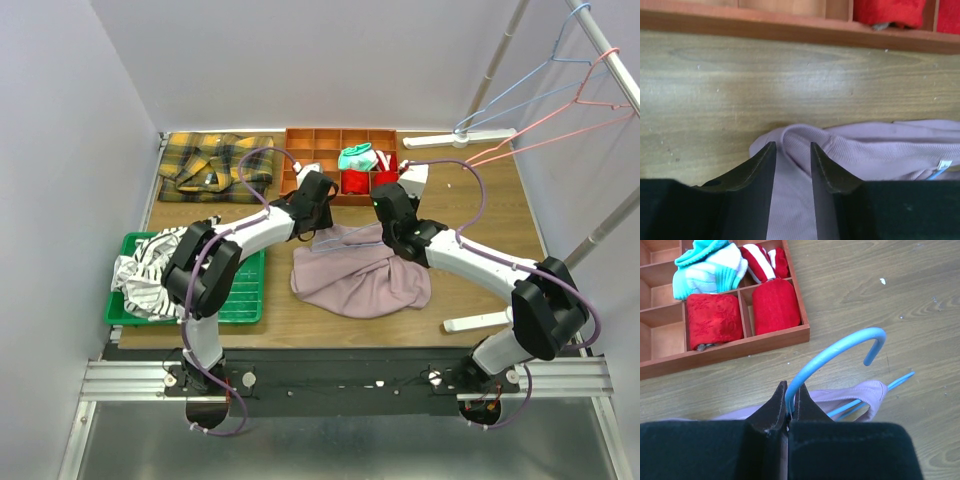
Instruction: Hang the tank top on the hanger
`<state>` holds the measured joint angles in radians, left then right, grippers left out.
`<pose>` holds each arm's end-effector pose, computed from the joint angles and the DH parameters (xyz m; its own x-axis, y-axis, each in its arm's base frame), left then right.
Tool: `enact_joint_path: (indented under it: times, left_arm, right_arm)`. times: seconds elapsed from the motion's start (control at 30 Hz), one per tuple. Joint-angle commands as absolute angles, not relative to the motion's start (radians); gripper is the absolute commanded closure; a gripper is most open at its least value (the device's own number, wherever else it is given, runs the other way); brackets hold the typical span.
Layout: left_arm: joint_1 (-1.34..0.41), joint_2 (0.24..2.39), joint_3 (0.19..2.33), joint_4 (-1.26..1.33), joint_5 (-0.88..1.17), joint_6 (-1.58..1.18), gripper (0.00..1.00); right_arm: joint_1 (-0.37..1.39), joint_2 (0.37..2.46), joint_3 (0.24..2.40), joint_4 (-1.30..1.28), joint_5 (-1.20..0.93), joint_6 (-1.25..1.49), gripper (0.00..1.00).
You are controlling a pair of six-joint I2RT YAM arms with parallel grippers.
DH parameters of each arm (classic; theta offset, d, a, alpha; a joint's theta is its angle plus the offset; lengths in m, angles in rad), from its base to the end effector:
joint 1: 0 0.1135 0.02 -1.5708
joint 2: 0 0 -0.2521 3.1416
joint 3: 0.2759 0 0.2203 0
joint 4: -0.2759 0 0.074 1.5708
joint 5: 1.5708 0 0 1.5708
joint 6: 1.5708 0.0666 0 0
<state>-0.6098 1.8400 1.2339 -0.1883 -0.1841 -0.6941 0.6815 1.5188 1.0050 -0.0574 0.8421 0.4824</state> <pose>0.3293 -0.2152 0.1856 -0.7424 -0.2485 -0.6221 -0.0222 0.9373 -0.3479 0.2803 0.1633 0.2494 -0.3404 0.1216 -0.9324 0.2550 0.9664 0.0330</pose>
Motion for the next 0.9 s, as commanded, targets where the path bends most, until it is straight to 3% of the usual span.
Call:
enact_joint_path:
  times: [0.0, 0.13, 0.37, 0.5, 0.67, 0.87]
  left_arm:
    - [-0.606, 1.901, 1.307, -0.245, -0.235, -0.696, 0.63]
    - [-0.606, 1.914, 1.310, -0.261, -0.250, -0.687, 0.71]
    - [-0.606, 1.893, 1.275, -0.278, -0.258, -0.666, 0.63]
    - [-0.604, 1.913, 1.295, -0.288, -0.255, -0.660, 0.72]
    - [-0.601, 1.896, 1.263, -0.270, -0.247, -0.666, 0.98]
    - [-0.595, 1.777, 1.152, -0.235, -0.245, -0.689, 1.00]
  right_arm:
    - [0.683, 1.529, 1.009, -0.100, 0.868, 0.526, 0.99]
    - [0.683, 1.529, 1.017, -0.101, 0.877, 0.523, 0.99]
    - [0.683, 1.531, 1.019, -0.103, 0.888, 0.520, 0.99]
    - [0.683, 1.529, 1.026, -0.109, 0.890, 0.522, 0.99]
    - [0.681, 1.534, 1.037, -0.117, 0.919, 0.515, 0.99]
    - [0.650, 1.566, 1.090, -0.144, 0.956, 0.531, 0.99]
